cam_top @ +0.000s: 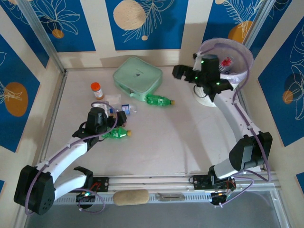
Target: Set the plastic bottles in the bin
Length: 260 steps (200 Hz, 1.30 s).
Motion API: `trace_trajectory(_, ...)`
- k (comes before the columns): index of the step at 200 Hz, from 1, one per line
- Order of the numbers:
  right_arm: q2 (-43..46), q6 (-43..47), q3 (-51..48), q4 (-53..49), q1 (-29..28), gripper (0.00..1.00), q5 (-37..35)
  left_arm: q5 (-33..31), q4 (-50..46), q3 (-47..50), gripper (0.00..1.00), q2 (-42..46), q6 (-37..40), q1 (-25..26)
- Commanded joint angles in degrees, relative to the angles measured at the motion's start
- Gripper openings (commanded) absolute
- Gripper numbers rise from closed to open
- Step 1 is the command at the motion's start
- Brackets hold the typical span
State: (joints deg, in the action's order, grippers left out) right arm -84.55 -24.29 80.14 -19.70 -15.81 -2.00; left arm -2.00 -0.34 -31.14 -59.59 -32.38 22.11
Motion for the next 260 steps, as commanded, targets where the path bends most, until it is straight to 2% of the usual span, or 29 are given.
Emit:
trace_trajectory(1, 3.03, -1.01, -3.21, 2.56, -5.16, 0.99, -3.01, -6.06, -5.55, -1.16, 1.0, 1.92, 2.93, -0.64)
trace_trajectory(28, 3.18, -1.48, -6.31, 1.95, -10.24, 0.99, -6.73, -7.1, -6.12, 0.14, 1.0, 2.16, 4.02, -1.82)
trace_trajectory(52, 3.34, -2.71, -8.21, 2.86, -12.2, 0.99, -7.84, -5.62, -5.9, 0.29, 1.0, 0.37, 4.86, -2.75)
trace_trajectory(140, 3.74, -5.23, -9.91, 6.21, -12.49, 0.99, -6.8, 1.67, -9.06, -0.15, 1.0, -4.42, 7.0, -4.41)
trace_trajectory(185, 3.86, -5.37, -10.26, 5.91, -12.4, 0.99, -6.98, 0.8, -14.97, -1.81, 1.0, -5.15, 8.63, -4.44)
trace_trajectory(260, 3.9, -6.38, -11.08, 6.86, -12.31, 0.99, -6.88, 6.86, -18.22, -0.92, 1.0, -4.8, 5.58, -1.75)
